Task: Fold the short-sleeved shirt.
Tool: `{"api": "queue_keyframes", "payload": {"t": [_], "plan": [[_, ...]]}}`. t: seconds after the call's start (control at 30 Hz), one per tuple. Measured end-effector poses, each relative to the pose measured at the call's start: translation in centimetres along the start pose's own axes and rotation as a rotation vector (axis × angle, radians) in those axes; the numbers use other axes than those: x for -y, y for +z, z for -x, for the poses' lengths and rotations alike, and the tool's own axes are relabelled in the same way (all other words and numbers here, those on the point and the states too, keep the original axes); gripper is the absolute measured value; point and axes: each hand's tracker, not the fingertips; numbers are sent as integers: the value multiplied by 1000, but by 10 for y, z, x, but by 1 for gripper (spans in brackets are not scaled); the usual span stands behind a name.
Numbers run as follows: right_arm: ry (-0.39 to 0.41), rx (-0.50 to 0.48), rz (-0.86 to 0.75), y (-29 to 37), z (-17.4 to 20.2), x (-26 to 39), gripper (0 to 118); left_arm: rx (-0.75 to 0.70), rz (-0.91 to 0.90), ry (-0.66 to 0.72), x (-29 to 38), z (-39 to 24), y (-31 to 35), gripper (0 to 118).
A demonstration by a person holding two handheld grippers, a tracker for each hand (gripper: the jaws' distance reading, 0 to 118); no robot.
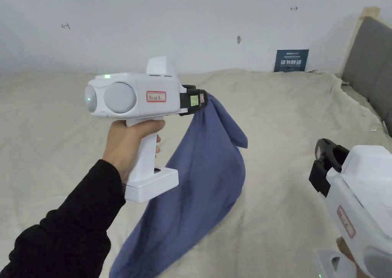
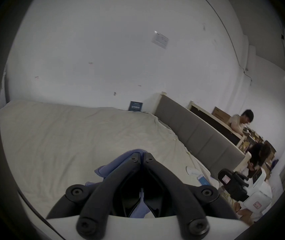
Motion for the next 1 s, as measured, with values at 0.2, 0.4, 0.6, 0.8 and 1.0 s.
{"api": "queue_keyframes", "payload": {"t": [0.2,0.4,0.6,0.8,1.0], "plan": [[-3,41,28,0,-21,15,0,62,159,-7,61,-15,-49,0],[-16,57,65,-4,-29,29,0,47,357,23,141,5,-95,0],[-20,49,98,-8,-23,38,0,-67,537,34,200,34,-124,0],[-15,28,124,-13,-13,46,0,-225,677,-14,244,49,-145,0],[-6,17,132,-10,-8,47,0,-238,589,34,234,48,-127,42]]}}
